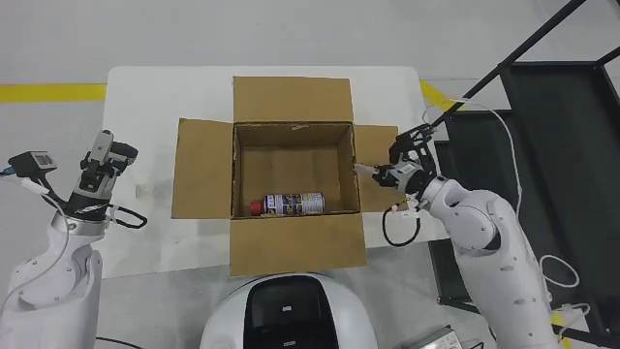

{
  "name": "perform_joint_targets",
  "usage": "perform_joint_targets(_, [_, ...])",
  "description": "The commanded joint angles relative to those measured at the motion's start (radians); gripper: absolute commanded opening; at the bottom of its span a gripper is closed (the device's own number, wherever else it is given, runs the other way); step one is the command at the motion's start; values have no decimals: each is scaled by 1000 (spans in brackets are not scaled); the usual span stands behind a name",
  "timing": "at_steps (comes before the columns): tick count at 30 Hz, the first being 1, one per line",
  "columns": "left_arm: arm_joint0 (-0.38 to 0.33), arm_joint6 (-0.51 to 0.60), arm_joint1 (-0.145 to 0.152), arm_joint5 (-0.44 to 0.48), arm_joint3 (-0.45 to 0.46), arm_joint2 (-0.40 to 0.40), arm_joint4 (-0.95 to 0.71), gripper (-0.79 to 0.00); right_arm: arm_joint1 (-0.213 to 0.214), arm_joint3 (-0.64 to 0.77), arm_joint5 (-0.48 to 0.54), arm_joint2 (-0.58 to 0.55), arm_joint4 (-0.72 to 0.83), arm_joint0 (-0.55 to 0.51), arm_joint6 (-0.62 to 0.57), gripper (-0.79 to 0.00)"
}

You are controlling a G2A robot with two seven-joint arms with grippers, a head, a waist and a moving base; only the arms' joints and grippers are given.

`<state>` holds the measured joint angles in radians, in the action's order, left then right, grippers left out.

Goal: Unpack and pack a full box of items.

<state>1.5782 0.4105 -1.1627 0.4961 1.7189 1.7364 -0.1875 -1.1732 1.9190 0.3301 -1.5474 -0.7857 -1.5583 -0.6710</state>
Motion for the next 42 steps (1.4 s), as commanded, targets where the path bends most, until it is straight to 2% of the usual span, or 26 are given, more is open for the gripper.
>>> perform_joint_targets(1, [0, 0, 0, 0, 0, 0, 0, 0, -1, 13, 1, 47, -32, 9, -2, 0])
perform_joint_targets(6, [0, 0, 0, 0, 0, 0, 0, 0, -4, 20, -3, 128, -77, 35, -12, 0])
perform_joint_targets(25, [0, 0, 0, 0, 0, 0, 0, 0, -4, 20, -3, 128, -77, 35, -12, 0])
perform_joint_targets(27, [0, 0, 0, 0, 0, 0, 0, 0, -3, 37, 11, 153, -114, 47, -21, 0])
perform_joint_targets(33, [0, 0, 0, 0, 0, 0, 0, 0, -11, 21, 46, 304, -214, 190, -143, 0])
perform_joint_targets(37, [0, 0, 0, 0, 0, 0, 0, 0, -23, -55, 117, 432, -239, 320, -238, 0])
perform_joint_targets(42, [0, 0, 0, 0, 0, 0, 0, 0, -40, -181, 199, 552, -248, 449, -300, 0])
